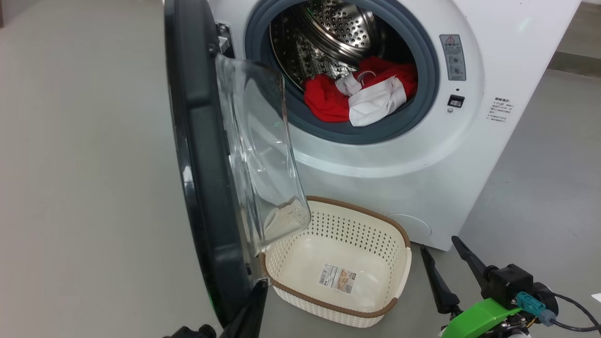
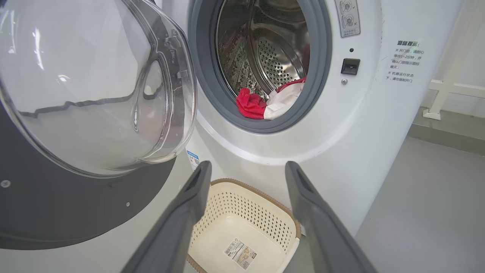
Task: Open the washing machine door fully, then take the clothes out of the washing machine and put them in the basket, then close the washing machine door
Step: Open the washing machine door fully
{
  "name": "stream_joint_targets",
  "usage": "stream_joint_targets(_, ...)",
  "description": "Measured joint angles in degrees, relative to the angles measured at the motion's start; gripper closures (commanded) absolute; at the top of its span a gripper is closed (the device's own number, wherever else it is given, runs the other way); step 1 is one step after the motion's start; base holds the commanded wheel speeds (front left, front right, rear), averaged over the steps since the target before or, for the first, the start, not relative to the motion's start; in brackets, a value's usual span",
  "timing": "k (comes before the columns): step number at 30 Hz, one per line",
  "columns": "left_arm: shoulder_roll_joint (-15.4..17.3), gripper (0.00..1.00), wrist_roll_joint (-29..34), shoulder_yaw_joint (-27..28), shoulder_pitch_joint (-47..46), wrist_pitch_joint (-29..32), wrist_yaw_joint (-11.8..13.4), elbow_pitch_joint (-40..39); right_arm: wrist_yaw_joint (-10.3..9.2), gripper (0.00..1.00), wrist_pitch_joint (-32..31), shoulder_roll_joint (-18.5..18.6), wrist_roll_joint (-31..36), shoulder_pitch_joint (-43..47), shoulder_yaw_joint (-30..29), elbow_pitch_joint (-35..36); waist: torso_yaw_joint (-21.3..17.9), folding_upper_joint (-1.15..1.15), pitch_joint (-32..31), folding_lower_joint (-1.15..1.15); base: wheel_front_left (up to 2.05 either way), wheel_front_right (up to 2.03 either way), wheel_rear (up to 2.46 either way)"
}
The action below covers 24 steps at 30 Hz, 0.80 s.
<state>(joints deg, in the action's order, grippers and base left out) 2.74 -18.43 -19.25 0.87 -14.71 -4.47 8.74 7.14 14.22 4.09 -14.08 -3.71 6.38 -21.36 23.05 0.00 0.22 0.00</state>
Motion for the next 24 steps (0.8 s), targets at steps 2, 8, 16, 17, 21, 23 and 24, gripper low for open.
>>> stream_joint_targets(2, -0.03, 1.0, -0.01, 0.59, 0.0, 0.0, 0.0, 0.25, 0.0, 0.0, 0.0, -0.04, -0.01, 0.01, 0.01, 0.03, 0.09, 0.0, -0.06, 0.0, 0.0, 0.0, 0.0)
stream_joint_targets(8, -0.2, 1.0, -0.22, 2.22, 0.02, 0.0, 0.0, 0.57, 0.0, 0.0, 0.0, -0.2, 0.0, 0.02, 0.0, 0.31, 0.56, 0.0, 0.08, 0.0, 0.0, 0.0, 0.0)
stream_joint_targets(16, -0.2, 1.0, 0.22, 7.83, 0.04, 0.0, 0.16, 0.83, 0.0, 0.0, 0.0, -0.25, 0.0, 0.02, -0.01, 0.38, 1.43, 0.0, 0.22, 0.0, 0.0, 0.0, 0.0)
stream_joint_targets(17, -0.19, 1.0, 0.31, 8.55, 0.05, 0.0, 0.16, 0.83, 0.0, 0.0, 0.0, -0.26, 0.0, 0.02, 0.0, 0.4, 1.5, 0.0, 0.2, 0.0, 0.0, 0.0, 0.0)
stream_joint_targets(21, -0.09, 1.0, 0.34, 12.3, 0.09, 0.0, 0.41, 0.92, 0.0, 0.0, 0.0, -0.36, 0.0, 0.02, 0.13, 0.4, 1.68, 0.0, 0.14, 0.0, 0.0, 0.0, 0.0)
stream_joint_targets(23, 0.05, 1.0, 0.76, 13.84, 0.08, 0.0, 0.42, 1.05, 0.0, 0.0, 0.0, -0.41, 0.0, 0.03, 0.18, 0.41, 1.72, 0.0, 0.19, 0.0, 0.0, 0.0, 0.0)
stream_joint_targets(24, 0.14, 1.0, 0.83, 14.52, 0.06, 0.0, 0.42, 1.13, 0.0, 0.0, 0.0, -0.43, 0.0, 0.03, 0.19, 0.43, 1.74, 0.0, 0.27, 0.0, 0.0, 0.0, 0.0)
